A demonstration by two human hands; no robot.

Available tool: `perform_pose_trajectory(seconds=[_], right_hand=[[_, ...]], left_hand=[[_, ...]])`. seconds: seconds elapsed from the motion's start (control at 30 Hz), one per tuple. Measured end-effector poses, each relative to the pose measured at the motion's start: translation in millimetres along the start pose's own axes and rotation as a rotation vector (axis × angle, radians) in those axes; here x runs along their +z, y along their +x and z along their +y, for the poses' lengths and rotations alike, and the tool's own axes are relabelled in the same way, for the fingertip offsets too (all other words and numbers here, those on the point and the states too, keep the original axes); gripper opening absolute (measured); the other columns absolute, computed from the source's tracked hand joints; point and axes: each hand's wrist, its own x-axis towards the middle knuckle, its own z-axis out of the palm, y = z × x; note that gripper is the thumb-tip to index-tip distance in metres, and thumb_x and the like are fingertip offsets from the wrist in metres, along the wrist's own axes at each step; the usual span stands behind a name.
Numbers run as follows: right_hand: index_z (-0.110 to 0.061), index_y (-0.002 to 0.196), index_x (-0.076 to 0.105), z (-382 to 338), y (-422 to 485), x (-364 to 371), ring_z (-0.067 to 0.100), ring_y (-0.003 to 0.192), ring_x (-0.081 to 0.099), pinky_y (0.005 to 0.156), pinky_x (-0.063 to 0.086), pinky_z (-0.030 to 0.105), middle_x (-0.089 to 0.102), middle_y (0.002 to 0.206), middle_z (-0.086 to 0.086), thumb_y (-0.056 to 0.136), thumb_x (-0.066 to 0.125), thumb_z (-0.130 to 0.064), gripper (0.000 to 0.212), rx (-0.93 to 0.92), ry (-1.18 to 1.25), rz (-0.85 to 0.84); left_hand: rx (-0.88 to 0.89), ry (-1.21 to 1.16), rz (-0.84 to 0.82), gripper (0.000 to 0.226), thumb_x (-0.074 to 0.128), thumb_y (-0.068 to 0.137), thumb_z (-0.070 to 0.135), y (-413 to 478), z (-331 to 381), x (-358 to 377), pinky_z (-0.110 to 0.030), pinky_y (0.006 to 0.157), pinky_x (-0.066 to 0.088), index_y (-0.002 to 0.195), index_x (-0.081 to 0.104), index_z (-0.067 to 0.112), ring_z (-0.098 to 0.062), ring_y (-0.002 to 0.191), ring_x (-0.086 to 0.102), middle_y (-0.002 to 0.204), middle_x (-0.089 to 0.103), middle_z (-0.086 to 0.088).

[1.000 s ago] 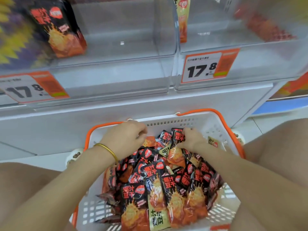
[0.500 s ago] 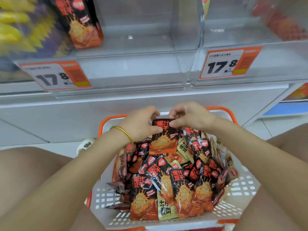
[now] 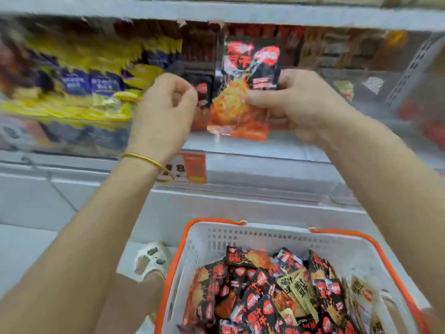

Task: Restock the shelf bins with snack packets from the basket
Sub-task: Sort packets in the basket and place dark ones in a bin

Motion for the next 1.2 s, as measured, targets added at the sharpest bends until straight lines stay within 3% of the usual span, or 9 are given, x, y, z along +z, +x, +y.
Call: perform_pose_trajectory(seconds=[0.1,0.2,0.27,0.4,0.57,0.7,0.83,0.97,1.2], right_hand=[[-0.011,0.086,0.059,15.8,65.9,25.5,0.017,0.055,0.062,0.060,0.057,0.036,0.067,0.074,0.009,0.077,0.069,0.007,0.022,0.107,-0.181,0.013],[-0.004,0.086,0.057,49.0,109.9,54.8,0.029,0.069,0.062,0.080,0.055,0.051,0.064,0.092,0.022,0.075,0.074,0.003,0.022,0.259,-0.403,-0.028],[-0.006,0.083,0.058,65.0,132.3,71.2,0.030,0.082,0.066,0.082,0.055,0.046,0.065,0.092,0.017,0.074,0.078,-0.011,0.023,0.242,-0.654,-0.028],[-0.011,0.081,0.057,81.6,168.2,84.6,0.027,0.076,0.065,0.072,0.057,0.038,0.064,0.080,0.008,0.081,0.069,-0.025,0.018,0.188,-0.805,0.031],[-0.009,0.104,0.062,97.3,195.3,86.8,0.030,0.088,0.066,0.074,0.056,0.037,0.067,0.100,0.012,0.083,0.063,-0.018,0.022,0.124,-0.852,0.204],[-0.007,0.108,0.061,97.5,199.2,86.0,0.030,0.092,0.067,0.079,0.056,0.039,0.068,0.103,0.012,0.082,0.068,-0.024,0.031,0.191,-0.834,0.189],[-0.009,0.091,0.053,94.8,194.3,83.6,0.031,0.090,0.067,0.080,0.057,0.044,0.066,0.100,0.012,0.077,0.076,-0.031,0.035,0.234,-0.716,0.158],[-0.005,0.109,0.056,90.7,189.5,83.6,0.031,0.095,0.066,0.082,0.056,0.043,0.066,0.106,0.014,0.075,0.078,-0.034,0.051,0.250,-0.714,0.132],[-0.011,0.068,0.042,37.4,138.6,66.8,0.029,0.080,0.071,0.068,0.059,0.041,0.064,0.082,0.014,0.082,0.073,-0.026,0.037,0.167,-0.720,0.101]], left_hand=[[0.049,0.528,-0.110,0.041,0.032,0.082,0.044,3.6,-26.3,3.8,-0.041,0.081,0.047,0.096,0.061,0.019,-0.031,0.097,0.058,0.096,0.065,-0.007],[0.103,0.731,-0.100,0.050,0.025,0.079,0.042,-0.9,-38.0,13.7,-0.039,0.074,0.042,0.104,0.062,0.020,-0.034,0.099,0.057,0.100,0.066,-0.009],[0.107,0.752,-0.086,0.050,0.024,0.079,0.042,-0.5,-42.5,14.8,-0.037,0.072,0.039,0.106,0.061,0.021,-0.033,0.099,0.057,0.102,0.066,-0.007],[0.096,0.731,-0.107,0.053,0.025,0.076,0.041,2.8,-49.0,15.2,-0.036,0.077,0.039,0.113,0.059,0.023,-0.029,0.103,0.053,0.109,0.064,-0.002],[0.082,0.754,-0.153,0.060,0.025,0.070,0.038,3.4,-48.0,15.9,-0.035,0.081,0.038,0.120,0.055,0.026,-0.027,0.107,0.050,0.114,0.062,0.000],[0.070,0.759,-0.167,0.059,0.024,0.069,0.037,3.7,-47.4,15.7,-0.035,0.081,0.037,0.119,0.055,0.026,-0.026,0.108,0.050,0.113,0.061,0.001],[0.074,0.726,-0.153,0.057,0.025,0.070,0.037,2.6,-47.2,14.9,-0.035,0.081,0.037,0.116,0.057,0.025,-0.025,0.106,0.050,0.111,0.062,0.001],[0.086,0.669,-0.104,0.053,0.027,0.072,0.036,2.0,-47.1,15.6,-0.035,0.080,0.038,0.111,0.061,0.023,-0.026,0.102,0.052,0.108,0.064,0.001],[0.328,0.548,0.113,0.033,0.040,0.079,0.029,-1.3,-46.3,10.9,-0.039,0.064,0.043,0.086,0.068,0.014,-0.032,0.076,0.058,0.080,0.066,-0.005]])
